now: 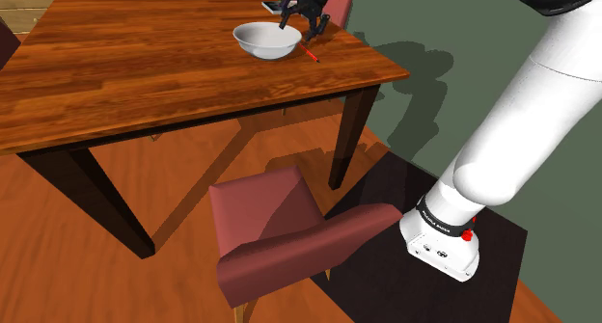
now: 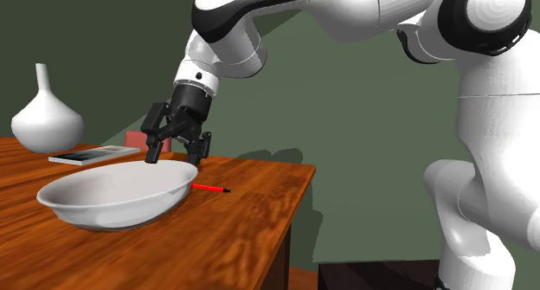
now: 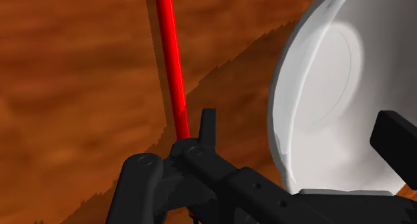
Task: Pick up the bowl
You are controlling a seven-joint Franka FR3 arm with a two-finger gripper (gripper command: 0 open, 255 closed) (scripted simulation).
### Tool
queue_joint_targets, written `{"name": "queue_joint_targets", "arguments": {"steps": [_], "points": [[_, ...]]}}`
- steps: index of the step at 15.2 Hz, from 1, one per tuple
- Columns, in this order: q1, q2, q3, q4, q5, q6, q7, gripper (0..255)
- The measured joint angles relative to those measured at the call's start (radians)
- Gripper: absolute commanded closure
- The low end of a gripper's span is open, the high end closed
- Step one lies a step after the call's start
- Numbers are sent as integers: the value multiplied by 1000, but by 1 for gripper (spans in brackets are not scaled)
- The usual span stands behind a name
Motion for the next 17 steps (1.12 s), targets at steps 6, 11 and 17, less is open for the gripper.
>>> {"name": "queue_joint_targets", "arguments": {"steps": [6, 11, 17], "points": [[2, 0, 1, -29, 5, 26, -14, 255], [2, 0, 1, -29, 5, 27, -14, 255], [0, -2, 0, 5, -2, -5, 4, 255]]}}
